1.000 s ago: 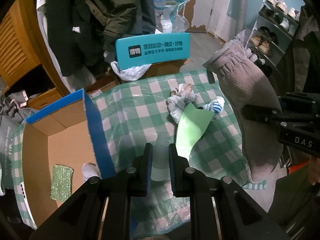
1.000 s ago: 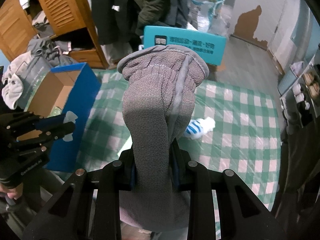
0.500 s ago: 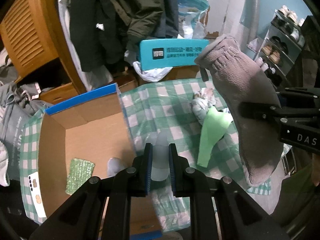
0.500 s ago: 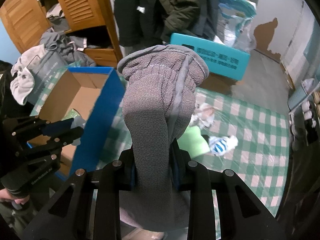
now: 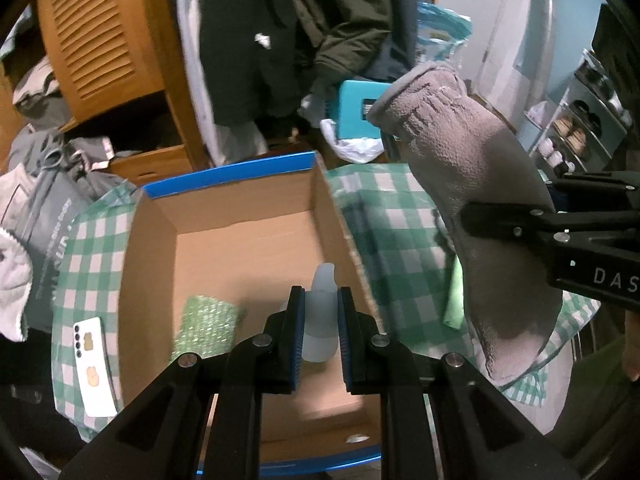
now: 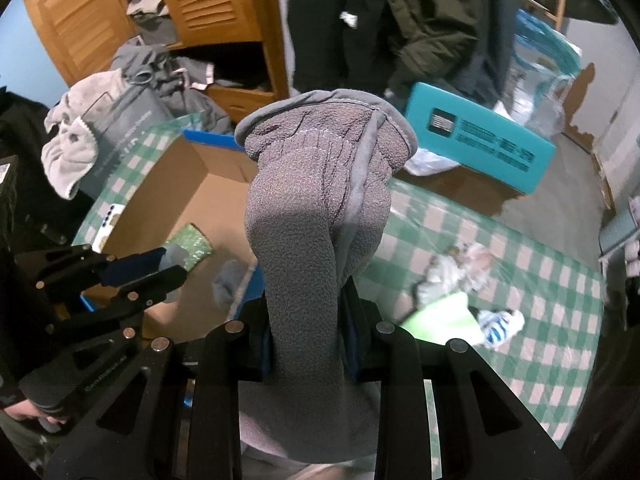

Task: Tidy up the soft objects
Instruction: 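Carry the grey fleece sock and the left tool's small white item over the box, then open both tools to drop the grey sock and white item into the box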

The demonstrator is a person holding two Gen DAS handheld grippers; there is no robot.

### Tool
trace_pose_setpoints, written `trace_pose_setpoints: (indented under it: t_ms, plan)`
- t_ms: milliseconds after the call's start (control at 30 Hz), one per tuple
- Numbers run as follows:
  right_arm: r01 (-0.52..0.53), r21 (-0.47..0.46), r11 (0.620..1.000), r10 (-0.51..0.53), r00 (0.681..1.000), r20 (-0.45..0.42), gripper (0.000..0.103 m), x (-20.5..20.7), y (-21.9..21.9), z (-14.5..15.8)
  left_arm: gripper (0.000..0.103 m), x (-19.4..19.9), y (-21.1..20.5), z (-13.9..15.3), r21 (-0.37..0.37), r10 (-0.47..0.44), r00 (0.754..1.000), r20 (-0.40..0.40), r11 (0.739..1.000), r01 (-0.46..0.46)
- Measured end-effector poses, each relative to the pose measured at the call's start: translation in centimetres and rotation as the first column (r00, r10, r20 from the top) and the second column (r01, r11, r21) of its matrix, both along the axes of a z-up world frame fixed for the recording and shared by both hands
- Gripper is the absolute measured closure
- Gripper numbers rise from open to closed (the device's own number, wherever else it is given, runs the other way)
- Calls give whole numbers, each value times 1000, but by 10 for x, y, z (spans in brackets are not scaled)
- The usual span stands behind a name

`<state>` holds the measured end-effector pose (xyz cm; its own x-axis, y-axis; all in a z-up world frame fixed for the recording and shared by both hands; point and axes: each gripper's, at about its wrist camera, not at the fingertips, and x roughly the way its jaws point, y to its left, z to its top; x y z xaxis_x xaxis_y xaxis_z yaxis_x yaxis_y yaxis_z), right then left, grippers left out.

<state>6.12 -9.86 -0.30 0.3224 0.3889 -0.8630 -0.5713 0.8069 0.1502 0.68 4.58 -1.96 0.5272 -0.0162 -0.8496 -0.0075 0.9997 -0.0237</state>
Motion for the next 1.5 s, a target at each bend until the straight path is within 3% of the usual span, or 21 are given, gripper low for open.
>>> trace_pose_setpoints:
  t_ms: [900, 1033, 1167, 1367, 1500]
  plan:
    - [-153, -26, 988, 151, 985, -80, 77, -12, 129, -17, 87, -19, 94, -25, -10, 179, 983, -43, 984, -180]
    - [-167, -16, 986, 164, 982, -96, 63, -13, 137, -19, 69, -20, 100, -29, -12, 197, 979, -54, 980, -198]
    - [-161, -39, 986, 158, 985, -75, 45, -13, 138, -19, 60, -20, 101, -27, -7, 202, 978, -47, 979, -202]
    - [-131, -34, 991, 130, 990, -49, 34, -8, 127, -14, 54, -19, 97, -27, 1, 192, 980, -42, 981, -193]
    - [-116, -40, 992, 114, 993, -39, 31, -7, 120, -11, 51, -17, 93, -27, 0, 185, 982, -45, 983, -185]
